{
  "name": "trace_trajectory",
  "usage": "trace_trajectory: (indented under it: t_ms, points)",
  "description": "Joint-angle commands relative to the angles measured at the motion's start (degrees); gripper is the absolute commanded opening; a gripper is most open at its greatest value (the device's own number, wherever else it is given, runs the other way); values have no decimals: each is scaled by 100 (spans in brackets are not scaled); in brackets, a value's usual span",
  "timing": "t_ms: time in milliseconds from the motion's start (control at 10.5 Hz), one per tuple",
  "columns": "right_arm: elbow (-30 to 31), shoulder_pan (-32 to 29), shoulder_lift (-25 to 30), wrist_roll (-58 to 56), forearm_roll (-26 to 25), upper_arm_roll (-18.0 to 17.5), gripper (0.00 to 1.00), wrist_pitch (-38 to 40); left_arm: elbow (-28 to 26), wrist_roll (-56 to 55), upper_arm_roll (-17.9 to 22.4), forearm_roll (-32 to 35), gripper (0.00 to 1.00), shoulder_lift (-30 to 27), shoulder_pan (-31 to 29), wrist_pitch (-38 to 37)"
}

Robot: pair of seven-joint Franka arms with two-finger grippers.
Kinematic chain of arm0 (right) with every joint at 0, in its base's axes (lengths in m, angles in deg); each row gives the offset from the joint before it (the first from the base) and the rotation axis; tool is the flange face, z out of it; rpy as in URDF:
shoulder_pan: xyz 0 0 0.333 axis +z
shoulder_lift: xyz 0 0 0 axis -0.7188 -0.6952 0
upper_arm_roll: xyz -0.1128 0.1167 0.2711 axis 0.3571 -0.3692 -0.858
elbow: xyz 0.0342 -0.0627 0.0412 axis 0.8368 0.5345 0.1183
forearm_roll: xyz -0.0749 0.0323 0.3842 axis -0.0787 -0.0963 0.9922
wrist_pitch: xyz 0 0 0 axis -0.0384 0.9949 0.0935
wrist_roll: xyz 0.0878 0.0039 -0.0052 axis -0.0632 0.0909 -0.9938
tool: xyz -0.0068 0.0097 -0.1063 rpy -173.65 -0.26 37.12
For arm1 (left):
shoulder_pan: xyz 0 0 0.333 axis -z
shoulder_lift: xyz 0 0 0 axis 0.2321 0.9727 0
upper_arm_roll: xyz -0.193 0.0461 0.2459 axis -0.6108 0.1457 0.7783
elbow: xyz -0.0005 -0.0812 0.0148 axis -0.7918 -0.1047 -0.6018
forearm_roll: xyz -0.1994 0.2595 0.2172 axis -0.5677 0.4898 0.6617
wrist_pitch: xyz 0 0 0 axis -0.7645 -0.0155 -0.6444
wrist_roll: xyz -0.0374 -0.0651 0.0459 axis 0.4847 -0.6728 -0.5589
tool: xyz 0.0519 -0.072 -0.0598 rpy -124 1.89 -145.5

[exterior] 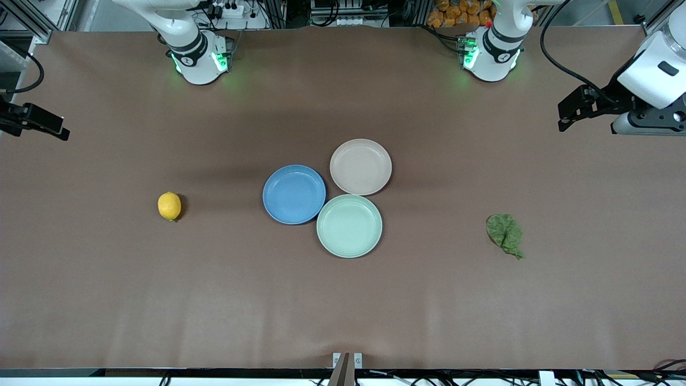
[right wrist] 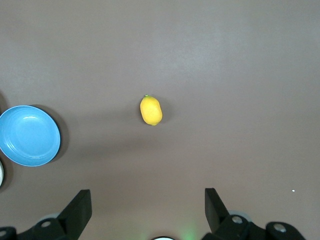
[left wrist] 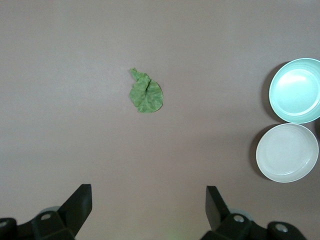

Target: Place lemon and lettuce in plates

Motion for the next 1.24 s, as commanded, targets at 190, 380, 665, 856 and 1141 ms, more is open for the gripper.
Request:
trace_trajectory:
  t_ms: [190, 380, 665, 856, 1141]
  points:
    - [-146, -47, -64, 72, 76, -38, 100, 70, 137, 45, -25, 29, 100, 73, 3, -100]
    - [-146, -47, -64, 72, 76, -38, 100, 70, 146, 20, -17, 20, 100, 99, 12, -100]
    - [-137, -38, -64, 72, 76, -38, 100, 70, 137, 37, -17, 29, 100, 134, 12, -100]
    - [-128, -38, -64, 72, 76, -38, 100, 70, 137, 37, -17, 38, 100, 135, 12, -100]
    - [-128, -38, -64, 72, 76, -38, 100, 62, 137, -15, -17, 46, 100, 204, 12, -100]
